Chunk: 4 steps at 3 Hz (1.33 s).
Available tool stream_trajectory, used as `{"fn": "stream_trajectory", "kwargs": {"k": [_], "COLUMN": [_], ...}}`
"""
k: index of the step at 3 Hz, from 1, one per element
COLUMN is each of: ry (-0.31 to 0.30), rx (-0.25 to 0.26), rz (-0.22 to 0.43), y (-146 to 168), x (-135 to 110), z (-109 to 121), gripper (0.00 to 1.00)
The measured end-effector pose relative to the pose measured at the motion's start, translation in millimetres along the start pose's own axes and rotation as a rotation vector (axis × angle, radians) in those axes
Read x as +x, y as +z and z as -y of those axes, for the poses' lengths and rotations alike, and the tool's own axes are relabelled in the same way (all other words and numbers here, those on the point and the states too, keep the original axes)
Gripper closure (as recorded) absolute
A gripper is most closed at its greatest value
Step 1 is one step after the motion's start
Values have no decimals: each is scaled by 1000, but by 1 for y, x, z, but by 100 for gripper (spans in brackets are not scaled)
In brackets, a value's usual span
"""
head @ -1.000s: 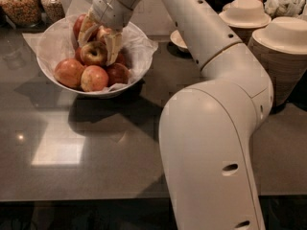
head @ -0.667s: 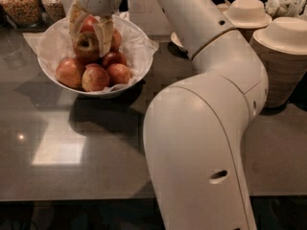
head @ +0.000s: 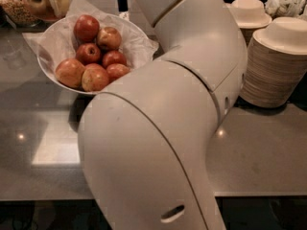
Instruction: Pick apple from white bowl
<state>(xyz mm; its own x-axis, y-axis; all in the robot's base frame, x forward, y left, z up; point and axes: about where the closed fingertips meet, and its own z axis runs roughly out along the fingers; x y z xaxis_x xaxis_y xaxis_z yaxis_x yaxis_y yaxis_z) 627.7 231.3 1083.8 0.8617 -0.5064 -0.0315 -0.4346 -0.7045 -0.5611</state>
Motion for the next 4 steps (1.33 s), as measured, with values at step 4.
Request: {"fn": "stream_trajectory", "kwargs": {"k": [4], "ry": [254], "rx": [214], "rz": [-27], "y": [-107], "x": [-40], "z": [-70], "gripper": [100]}}
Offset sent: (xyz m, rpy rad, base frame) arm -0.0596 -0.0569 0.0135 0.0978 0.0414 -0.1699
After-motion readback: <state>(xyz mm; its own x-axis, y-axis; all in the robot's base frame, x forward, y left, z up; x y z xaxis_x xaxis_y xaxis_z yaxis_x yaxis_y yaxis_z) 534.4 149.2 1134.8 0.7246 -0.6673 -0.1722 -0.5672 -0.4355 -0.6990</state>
